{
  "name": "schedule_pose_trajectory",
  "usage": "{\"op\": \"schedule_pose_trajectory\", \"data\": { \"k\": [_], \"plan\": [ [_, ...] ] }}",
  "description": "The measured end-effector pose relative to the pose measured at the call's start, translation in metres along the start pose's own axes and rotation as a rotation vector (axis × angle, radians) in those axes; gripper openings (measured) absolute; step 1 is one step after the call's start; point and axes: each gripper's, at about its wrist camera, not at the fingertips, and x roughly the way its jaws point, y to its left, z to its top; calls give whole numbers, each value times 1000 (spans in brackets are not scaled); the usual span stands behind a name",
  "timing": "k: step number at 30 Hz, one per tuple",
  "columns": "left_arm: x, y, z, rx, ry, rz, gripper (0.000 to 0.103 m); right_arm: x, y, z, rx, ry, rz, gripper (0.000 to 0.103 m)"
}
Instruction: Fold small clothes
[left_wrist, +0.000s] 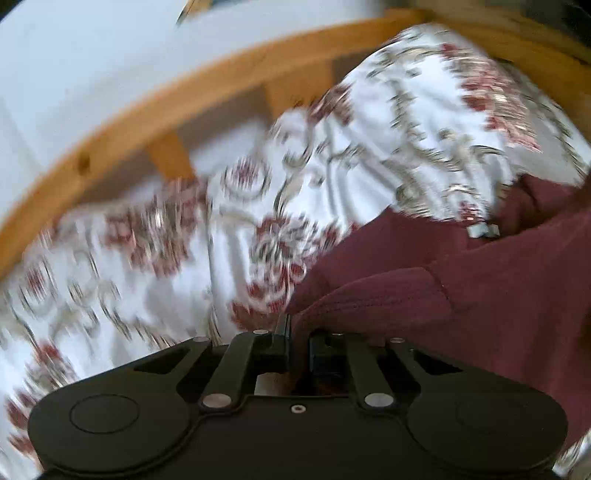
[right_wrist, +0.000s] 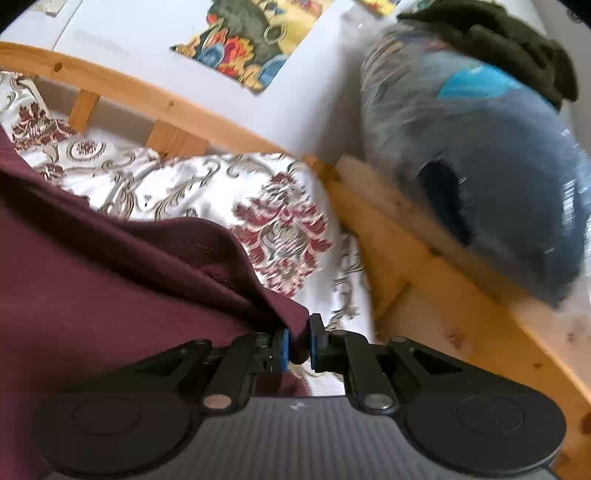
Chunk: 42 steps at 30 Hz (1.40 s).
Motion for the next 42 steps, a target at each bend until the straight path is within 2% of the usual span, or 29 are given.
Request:
{"op": "schedule_pose_trajectory", "data": {
  "k": [4, 8, 12, 14, 15, 17, 19, 20, 22, 24, 25, 29, 33, 35, 37, 38, 40, 42],
  "plan": [
    [22, 12, -5, -112, 61, -44, 11, 9, 8, -9, -8, 5, 22, 14],
    [28, 13, -3, -139, 54, -68, 11, 14, 6, -16, 40, 19, 40, 14],
    [34, 13, 6, -161, 53, -81, 12, 9, 1, -23, 92, -13, 29, 16],
    [38, 14, 9, -175, 64, -86, 13, 8, -2, -25, 114, -19, 33, 19],
    [38, 15, 10, -175, 67, -91, 15, 9, -3, -24, 120, -17, 28, 25],
    [38, 16, 12, -163, 61, -89, 22, 9, -7, -24, 152, -11, 19, 30],
    [35, 19, 12, -160, 35, -74, 35, 9, -14, -24, 193, -7, 21, 51],
    [33, 21, 11, -162, 19, -70, 39, 8, -19, -24, 218, -12, 22, 55],
    [31, 28, 10, -184, -2, -93, 59, 5, -26, -24, 251, -30, 33, 63],
    [28, 36, 7, -225, -12, -134, 70, 1, -30, -25, 264, -42, 48, 70],
    [26, 39, 5, -239, -18, -143, 73, 0, -32, -25, 271, -49, 59, 74],
    [17, 45, -10, -240, -54, -158, 85, -1, -35, -28, 308, -47, 116, 80],
    [13, 48, -37, -233, -77, -200, 85, 2, -34, -29, 346, -23, 147, 82],
    [15, 49, -50, -245, -77, -210, 80, 1, -32, -29, 350, -16, 160, 82],
    [17, 50, -61, -272, -67, -240, 65, -2, -29, -29, 348, -16, 182, 82],
    [19, 51, -65, -287, -58, -258, 61, -4, -28, -29, 348, -19, 207, 81],
    [19, 51, -72, -306, -39, -295, 49, -9, -25, -30, 348, -35, 260, 69],
    [19, 49, -76, -295, -24, -310, 49, -12, -20, -28, 328, -44, 291, 59]
  ]
}}
